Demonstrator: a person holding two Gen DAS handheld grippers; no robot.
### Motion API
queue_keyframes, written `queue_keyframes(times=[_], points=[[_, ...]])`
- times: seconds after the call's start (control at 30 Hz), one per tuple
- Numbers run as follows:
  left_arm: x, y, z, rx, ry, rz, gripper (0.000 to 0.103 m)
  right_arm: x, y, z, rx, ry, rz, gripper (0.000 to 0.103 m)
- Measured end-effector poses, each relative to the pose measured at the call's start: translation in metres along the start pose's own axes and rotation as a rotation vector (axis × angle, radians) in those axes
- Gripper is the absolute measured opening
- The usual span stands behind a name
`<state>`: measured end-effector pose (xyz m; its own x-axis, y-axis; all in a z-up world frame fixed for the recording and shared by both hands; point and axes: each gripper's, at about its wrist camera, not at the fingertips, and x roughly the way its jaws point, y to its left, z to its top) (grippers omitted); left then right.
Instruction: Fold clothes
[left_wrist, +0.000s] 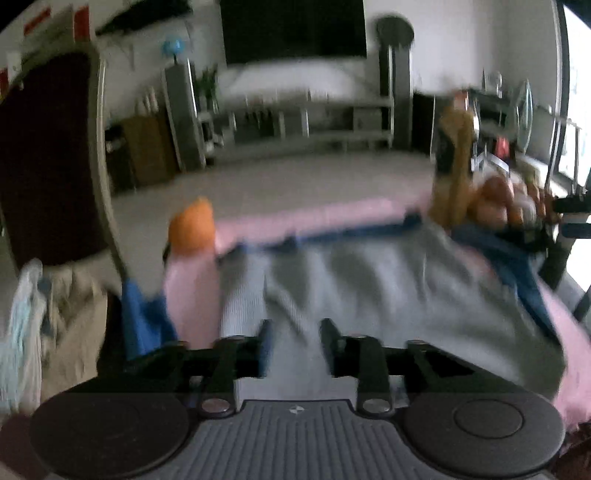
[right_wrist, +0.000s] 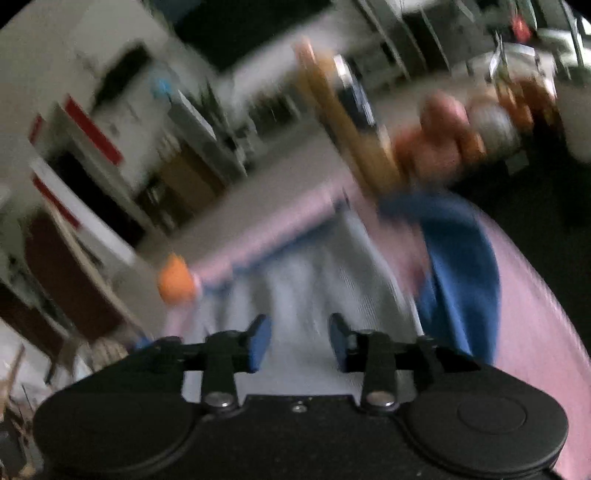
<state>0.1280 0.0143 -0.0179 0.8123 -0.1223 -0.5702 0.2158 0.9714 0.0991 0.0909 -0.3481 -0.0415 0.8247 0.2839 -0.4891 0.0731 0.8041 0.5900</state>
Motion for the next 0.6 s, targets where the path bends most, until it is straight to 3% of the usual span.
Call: queue_keyframes(times=[0.03, 0.13, 0.17, 0.23, 0.3, 0.4, 0.5, 0.6], points=[[0.007, -0.004, 0.008, 0.005, -0.002, 0.006, 0.042, 0.001, -0.001, 0.013, 0.005, -0.05, 0.002, 0.064], [0.044, -0.028, 0.019, 0.043, 0.034, 0.019, 0.042, 0.02, -0.013, 0.045, 0.004, -0.155, -0.051, 0.066], [0.057, -0.036, 0.017, 0.061, 0.062, 0.016, 0.04, 0.036, -0.025, 0.05, 0.003, -0.147, -0.098, 0.065], [0.085, -0.052, 0.012, 0.098, 0.122, 0.008, 0.039, 0.071, -0.05, 0.06, 0.003, -0.116, -0.199, 0.048], [0.109, -0.065, 0.003, 0.111, 0.177, -0.012, 0.039, 0.109, -0.077, 0.062, -0.008, -0.025, -0.272, 0.043], [0.13, -0.077, -0.006, 0.082, 0.219, -0.055, 0.039, 0.162, -0.088, 0.065, -0.168, 0.108, -0.362, 0.044], [0.139, -0.084, -0.013, 0.082, 0.232, -0.072, 0.039, 0.196, -0.077, 0.061, -0.367, 0.14, -0.427, 0.053], [0.142, -0.084, -0.018, 0.091, 0.243, -0.063, 0.039, 0.227, -0.071, 0.052, -0.526, 0.182, -0.476, 0.054]])
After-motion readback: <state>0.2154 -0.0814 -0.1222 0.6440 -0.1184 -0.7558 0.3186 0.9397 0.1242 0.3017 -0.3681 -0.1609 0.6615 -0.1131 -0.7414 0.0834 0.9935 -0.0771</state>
